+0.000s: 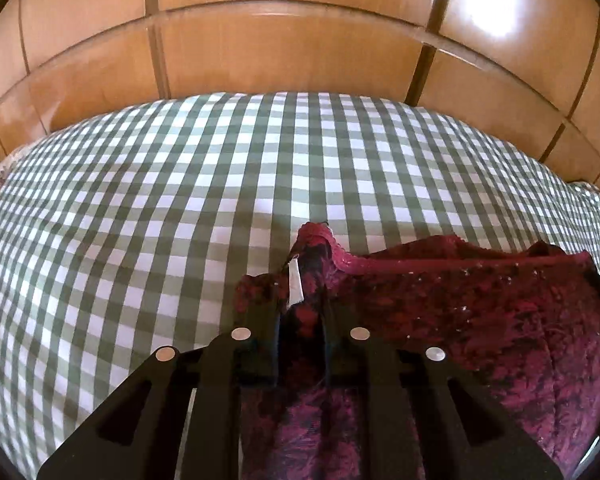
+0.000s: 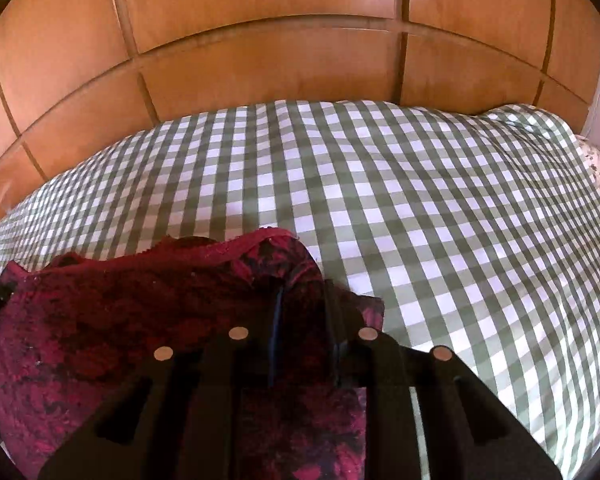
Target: Fold small clothes
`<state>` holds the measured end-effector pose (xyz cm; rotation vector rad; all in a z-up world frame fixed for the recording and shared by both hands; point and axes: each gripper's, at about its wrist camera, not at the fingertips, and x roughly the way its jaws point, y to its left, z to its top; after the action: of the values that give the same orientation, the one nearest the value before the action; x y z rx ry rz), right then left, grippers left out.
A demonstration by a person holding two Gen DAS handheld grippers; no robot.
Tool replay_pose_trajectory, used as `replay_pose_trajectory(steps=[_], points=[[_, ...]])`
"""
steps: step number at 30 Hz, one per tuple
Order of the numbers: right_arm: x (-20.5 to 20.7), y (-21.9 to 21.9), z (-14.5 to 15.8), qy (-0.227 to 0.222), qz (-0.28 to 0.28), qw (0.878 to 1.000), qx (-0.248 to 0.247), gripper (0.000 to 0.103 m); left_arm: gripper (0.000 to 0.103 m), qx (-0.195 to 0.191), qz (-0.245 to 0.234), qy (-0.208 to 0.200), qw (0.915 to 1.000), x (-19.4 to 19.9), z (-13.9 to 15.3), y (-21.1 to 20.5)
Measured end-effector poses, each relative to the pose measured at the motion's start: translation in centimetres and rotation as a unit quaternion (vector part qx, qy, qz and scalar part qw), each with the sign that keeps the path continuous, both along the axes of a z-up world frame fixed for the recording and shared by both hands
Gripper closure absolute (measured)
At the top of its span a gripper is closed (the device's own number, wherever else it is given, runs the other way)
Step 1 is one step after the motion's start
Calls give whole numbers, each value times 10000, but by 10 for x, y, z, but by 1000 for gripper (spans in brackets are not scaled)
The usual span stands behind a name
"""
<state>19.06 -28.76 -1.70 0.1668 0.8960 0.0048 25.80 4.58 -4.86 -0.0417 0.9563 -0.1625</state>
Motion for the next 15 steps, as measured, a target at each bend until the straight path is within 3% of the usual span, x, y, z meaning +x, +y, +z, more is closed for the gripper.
replay_pose_trajectory(steps=[1, 3, 4, 5, 12, 15], points=[[-3, -3, 4, -33, 1, 9999, 106, 72, 82, -42, -40, -22, 10000, -4, 4, 2], [-14, -10, 11, -99, -23, 9994, 318, 61, 60, -141, 26, -40, 9999, -14, 10, 13], [-21, -14, 14, -143, -9, 9989, 453, 56, 44, -192, 74, -58, 9998, -19, 13, 17], [-29, -18, 16, -171, 14, 9981, 589, 54, 40, -341, 105, -91, 9993, -28, 15, 26], [-122, -43, 7, -45, 269, 9892, 1439, 46, 40, -1197, -65, -14, 9928, -106, 13, 64], [-162, -46, -4, 54, 341, 9864, 1605, 43, 40, -1663, -178, 81, 9859, -143, 8, 79]])
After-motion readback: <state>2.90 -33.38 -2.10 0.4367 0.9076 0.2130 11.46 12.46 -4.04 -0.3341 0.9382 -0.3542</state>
